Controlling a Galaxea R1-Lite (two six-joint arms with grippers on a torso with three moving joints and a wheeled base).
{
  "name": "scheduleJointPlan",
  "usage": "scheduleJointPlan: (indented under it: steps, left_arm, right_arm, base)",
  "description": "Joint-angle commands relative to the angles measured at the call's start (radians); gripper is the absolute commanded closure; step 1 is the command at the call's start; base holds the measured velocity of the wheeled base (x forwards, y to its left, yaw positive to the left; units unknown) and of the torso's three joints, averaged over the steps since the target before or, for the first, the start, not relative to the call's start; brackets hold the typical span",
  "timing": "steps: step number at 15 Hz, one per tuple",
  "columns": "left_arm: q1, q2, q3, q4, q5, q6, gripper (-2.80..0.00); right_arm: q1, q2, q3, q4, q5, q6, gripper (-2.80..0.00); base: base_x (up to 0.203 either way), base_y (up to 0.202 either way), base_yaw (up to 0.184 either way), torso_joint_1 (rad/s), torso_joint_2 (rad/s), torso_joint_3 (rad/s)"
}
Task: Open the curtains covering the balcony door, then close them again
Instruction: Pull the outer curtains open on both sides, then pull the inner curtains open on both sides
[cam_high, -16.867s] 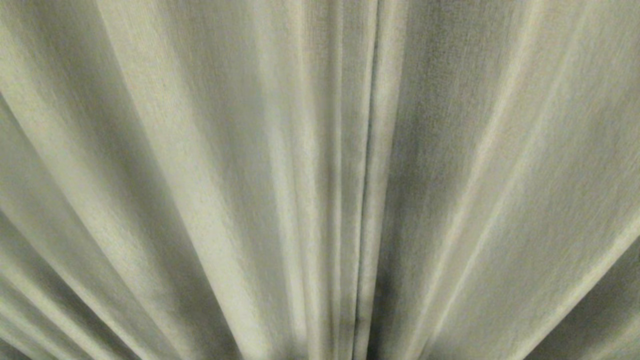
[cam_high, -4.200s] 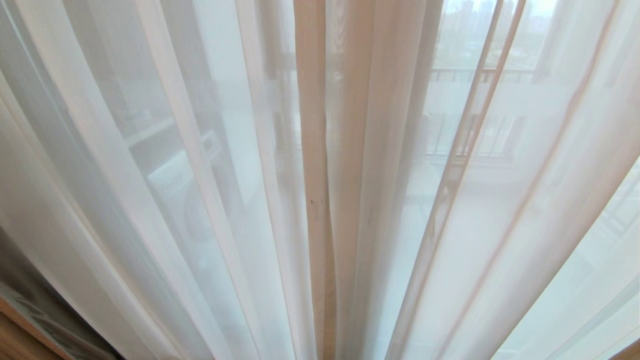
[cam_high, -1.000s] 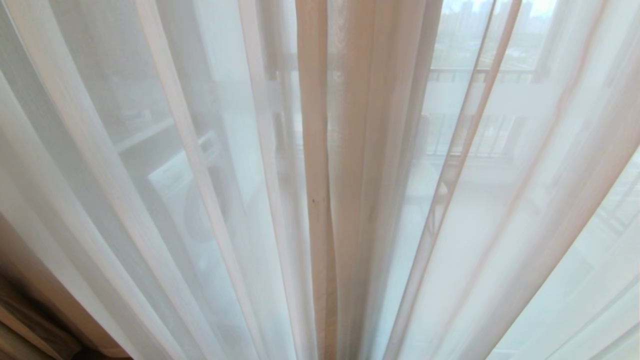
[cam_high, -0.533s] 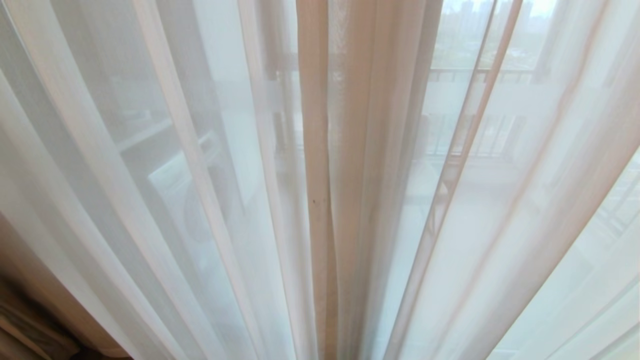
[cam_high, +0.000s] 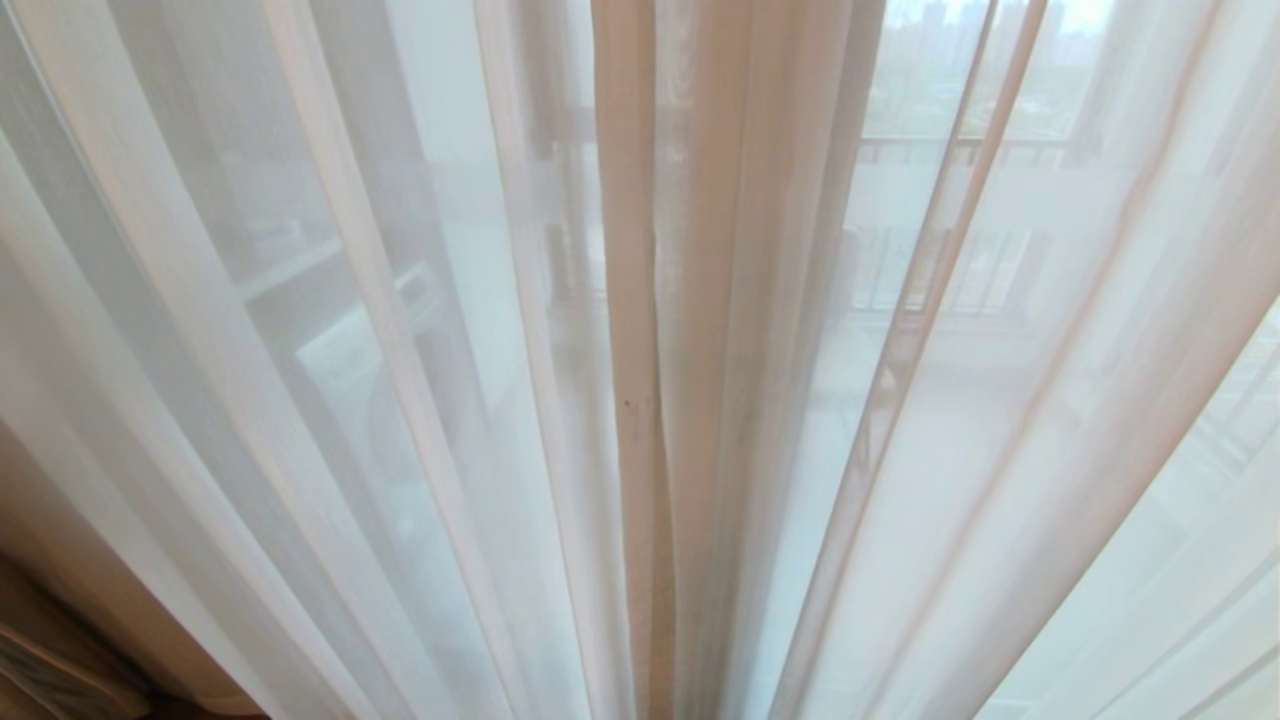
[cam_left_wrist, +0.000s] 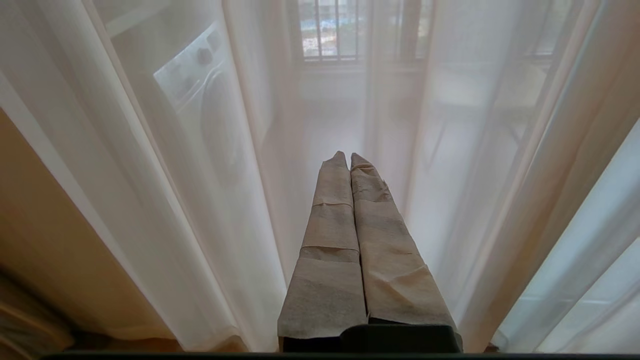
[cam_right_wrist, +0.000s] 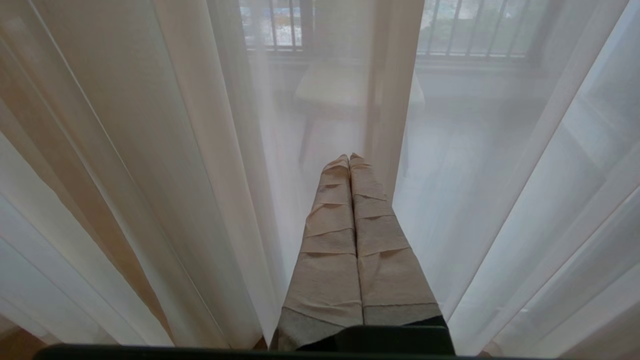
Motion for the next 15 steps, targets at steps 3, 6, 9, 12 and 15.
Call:
scheduleJointPlan:
  steps: [3, 6, 9, 12, 15]
  left_arm:
    - [0.000, 0.000, -0.085, 0.015, -0.062, -0.013, 0.00]
    - [0.000, 0.036, -0.185, 0.067, -0.203, -0.016, 0.00]
    - [0.000, 0.199, -0.291, 0.073, -0.360, -0.022, 0.00]
    - [-0.001, 0.383, -0.433, 0.073, -0.542, -0.022, 0.00]
    - [-0.013, 0.566, -0.592, 0.072, -0.653, -0.022, 0.00]
  right_arm:
    - [0.000, 0.000, 0.000, 0.000, 0.000, 0.000, 0.00]
    - [0.000, 0.000, 0.000, 0.000, 0.000, 0.000, 0.00]
    - [0.000, 0.000, 0.000, 0.000, 0.000, 0.000, 0.00]
    - [0.000, 0.000, 0.000, 0.000, 0.000, 0.000, 0.00]
    - [0.000, 0.001, 0.000, 0.000, 0.000, 0.000, 0.00]
  base:
    - [0.000, 0.000, 0.000, 0.000, 0.00, 0.000]
    - [0.000, 0.000, 0.000, 0.000, 0.00, 0.000]
    - [0.000, 0.000, 0.000, 0.000, 0.00, 0.000]
    - [0.000, 0.000, 0.000, 0.000, 0.00, 0.000]
    - [0.000, 0.000, 0.000, 0.000, 0.00, 0.000]
